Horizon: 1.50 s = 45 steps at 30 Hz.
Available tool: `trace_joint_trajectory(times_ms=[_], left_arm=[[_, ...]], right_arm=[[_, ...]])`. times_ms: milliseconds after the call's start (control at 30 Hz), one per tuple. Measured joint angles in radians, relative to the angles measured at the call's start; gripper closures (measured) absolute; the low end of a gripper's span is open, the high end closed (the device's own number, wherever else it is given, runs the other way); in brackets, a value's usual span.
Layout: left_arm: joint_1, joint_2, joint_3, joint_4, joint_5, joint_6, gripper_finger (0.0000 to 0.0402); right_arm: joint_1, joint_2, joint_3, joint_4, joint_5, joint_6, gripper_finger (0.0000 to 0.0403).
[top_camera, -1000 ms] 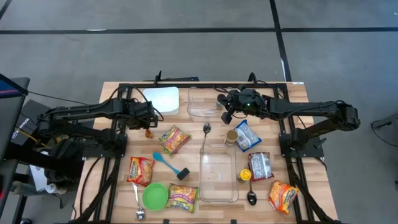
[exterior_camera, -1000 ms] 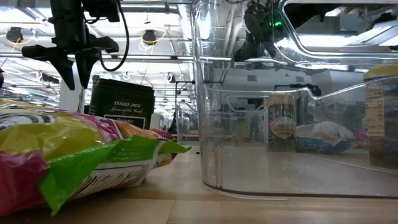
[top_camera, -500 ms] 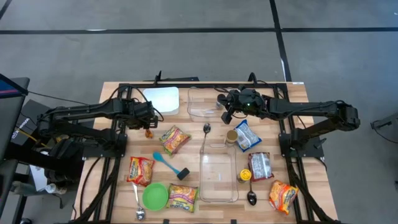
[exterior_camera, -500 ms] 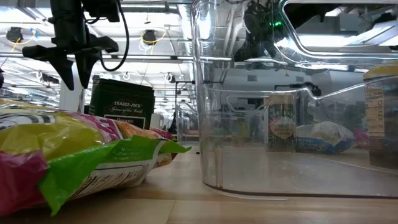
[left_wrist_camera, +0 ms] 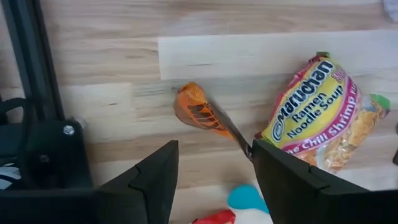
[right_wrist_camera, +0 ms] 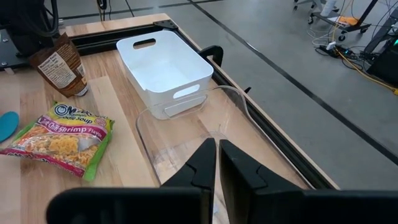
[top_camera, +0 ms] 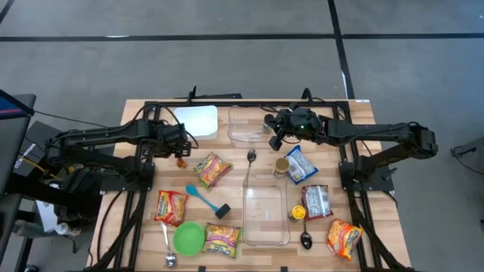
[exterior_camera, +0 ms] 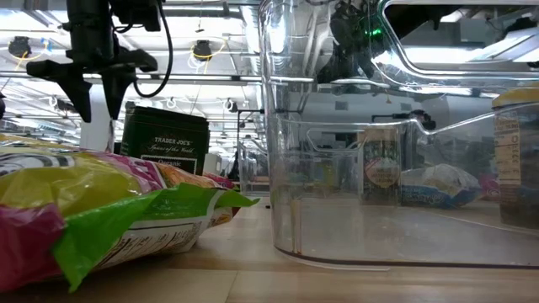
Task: Pick & Place Food Item
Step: Put the orange seasoning pack into the top transparent bin
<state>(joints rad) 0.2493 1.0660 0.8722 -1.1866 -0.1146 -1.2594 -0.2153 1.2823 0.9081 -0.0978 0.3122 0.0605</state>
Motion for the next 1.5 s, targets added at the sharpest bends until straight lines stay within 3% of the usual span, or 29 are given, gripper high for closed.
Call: trace_joint_trajectory(times_ms=[467,867,1133,1500], left_arm=[[0.0,-0.077,0.0,0.035,-0.01,-0.002,0.0192],[0.0,-0.053,-0.065,0.038,-0.018,-0.002,0.0192],[0.0,-0.041,-0.118,0.134,-0.055,0.003,0.0192],[0.0,-0.042,-0.119,0.132,-0.058,0.006,0.025]], right_arm=[[-0.001,0.0,0.0,-0.009,0.0,0.0,0.0388],[0.0,0.0,0.0,-0.011,0.0,0.001,0.0388],[0.0,0.0,0.0,-0.014,0.0,0.001,0.0388],[0.0,0.0,0.0,-0.025,0.001,0.001,0.0388]])
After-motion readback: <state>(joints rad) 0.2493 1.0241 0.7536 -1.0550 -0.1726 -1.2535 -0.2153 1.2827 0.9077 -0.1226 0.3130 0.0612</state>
